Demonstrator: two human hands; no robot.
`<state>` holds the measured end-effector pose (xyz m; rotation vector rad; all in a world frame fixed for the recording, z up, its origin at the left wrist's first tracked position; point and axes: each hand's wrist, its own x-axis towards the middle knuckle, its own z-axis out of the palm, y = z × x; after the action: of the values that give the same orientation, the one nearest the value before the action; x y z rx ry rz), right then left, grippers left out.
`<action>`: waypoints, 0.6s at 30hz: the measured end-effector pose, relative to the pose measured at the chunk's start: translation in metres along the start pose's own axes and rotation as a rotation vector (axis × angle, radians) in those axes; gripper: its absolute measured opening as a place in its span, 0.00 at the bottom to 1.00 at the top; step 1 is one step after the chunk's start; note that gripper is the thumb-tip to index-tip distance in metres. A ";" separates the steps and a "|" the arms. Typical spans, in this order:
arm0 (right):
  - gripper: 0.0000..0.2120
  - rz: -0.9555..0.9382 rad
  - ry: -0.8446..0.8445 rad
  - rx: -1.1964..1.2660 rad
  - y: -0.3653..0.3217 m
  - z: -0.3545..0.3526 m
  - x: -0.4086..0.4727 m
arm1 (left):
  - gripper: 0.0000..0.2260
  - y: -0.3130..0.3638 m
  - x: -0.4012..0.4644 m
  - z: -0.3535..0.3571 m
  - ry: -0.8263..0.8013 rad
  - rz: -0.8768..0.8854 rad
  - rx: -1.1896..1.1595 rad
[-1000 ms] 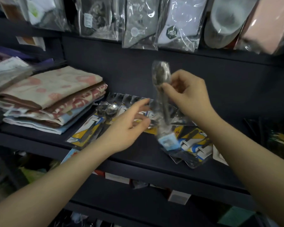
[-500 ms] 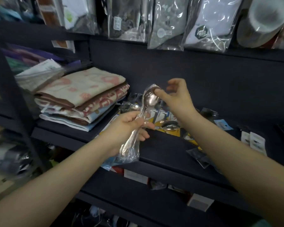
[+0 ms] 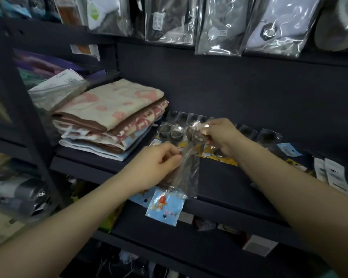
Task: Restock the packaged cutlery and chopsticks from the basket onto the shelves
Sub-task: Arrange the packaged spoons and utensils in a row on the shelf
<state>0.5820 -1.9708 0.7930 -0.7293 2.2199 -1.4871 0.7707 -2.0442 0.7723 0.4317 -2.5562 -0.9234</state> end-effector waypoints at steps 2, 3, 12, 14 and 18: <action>0.09 0.074 0.013 -0.042 0.005 0.008 0.011 | 0.13 -0.012 -0.001 -0.007 0.094 0.156 0.257; 0.09 0.101 0.000 -0.064 0.006 0.011 0.015 | 0.17 -0.019 -0.002 -0.011 0.066 0.200 0.293; 0.12 0.076 -0.078 -0.135 0.009 0.026 0.029 | 0.28 -0.054 -0.003 -0.013 -0.188 0.300 0.238; 0.08 -0.006 -0.039 -0.292 0.005 0.024 0.029 | 0.27 -0.057 -0.002 -0.013 -0.214 0.293 0.292; 0.11 -0.093 0.161 -0.335 -0.009 0.004 0.030 | 0.25 -0.057 -0.003 -0.011 -0.219 0.283 0.319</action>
<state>0.5625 -1.9947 0.7988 -0.8495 2.6293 -1.2662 0.7873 -2.0906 0.7420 0.0486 -2.8780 -0.4852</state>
